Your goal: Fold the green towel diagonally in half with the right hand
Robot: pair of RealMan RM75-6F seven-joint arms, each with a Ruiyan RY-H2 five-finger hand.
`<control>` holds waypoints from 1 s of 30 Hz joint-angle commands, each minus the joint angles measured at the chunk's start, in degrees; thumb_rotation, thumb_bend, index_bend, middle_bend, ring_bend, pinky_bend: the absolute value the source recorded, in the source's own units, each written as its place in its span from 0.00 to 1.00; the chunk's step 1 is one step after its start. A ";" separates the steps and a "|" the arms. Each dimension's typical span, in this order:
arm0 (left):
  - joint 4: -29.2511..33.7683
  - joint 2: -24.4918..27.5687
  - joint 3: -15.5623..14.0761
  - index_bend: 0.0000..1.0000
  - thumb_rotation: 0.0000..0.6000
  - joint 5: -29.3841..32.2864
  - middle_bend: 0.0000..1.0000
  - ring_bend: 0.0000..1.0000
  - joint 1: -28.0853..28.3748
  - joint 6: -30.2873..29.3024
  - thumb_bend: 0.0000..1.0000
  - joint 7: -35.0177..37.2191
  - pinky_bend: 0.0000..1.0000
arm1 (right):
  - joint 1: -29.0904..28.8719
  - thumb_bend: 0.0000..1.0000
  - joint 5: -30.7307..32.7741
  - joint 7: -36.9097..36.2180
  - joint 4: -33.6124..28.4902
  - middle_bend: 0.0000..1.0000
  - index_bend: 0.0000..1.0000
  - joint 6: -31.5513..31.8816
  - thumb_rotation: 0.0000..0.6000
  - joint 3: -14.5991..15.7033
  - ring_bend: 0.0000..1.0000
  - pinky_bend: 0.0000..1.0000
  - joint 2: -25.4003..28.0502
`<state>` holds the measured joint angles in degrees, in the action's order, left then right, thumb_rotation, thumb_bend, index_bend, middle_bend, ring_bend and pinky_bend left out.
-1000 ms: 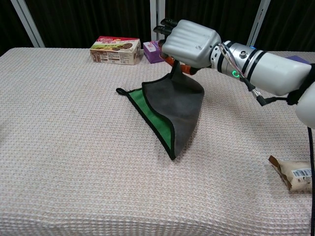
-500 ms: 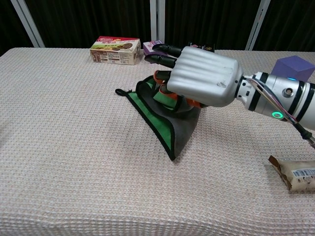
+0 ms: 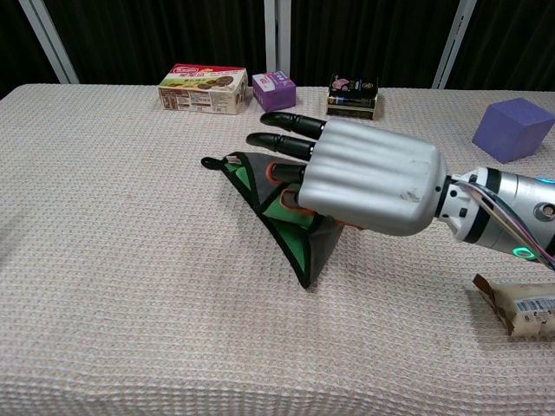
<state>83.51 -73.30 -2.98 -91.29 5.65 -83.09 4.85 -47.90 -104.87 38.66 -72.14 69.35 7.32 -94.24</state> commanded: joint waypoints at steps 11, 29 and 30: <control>0.48 -0.05 -0.05 0.22 1.00 -0.68 0.07 0.08 0.21 -0.15 0.06 -0.54 0.09 | 4.84 0.01 -0.11 2.41 -3.03 0.00 0.00 0.30 1.00 -0.19 0.00 0.00 -0.56; 0.38 1.57 1.74 0.22 1.00 0.30 0.07 0.08 1.32 -0.15 0.05 -2.22 0.09 | 25.84 0.21 19.47 -13.27 -17.64 0.14 0.12 20.33 1.00 -8.22 0.02 0.07 16.51; 0.36 1.64 1.96 0.22 1.00 0.45 0.07 0.08 1.41 -0.18 0.05 -2.64 0.09 | 26.98 0.22 20.67 -16.47 -18.23 0.13 0.12 20.48 1.00 -8.22 0.01 0.07 17.49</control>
<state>83.91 -71.78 -1.24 -91.02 6.94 -83.22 2.51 -26.55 -91.12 31.95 -86.65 87.21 1.11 -80.96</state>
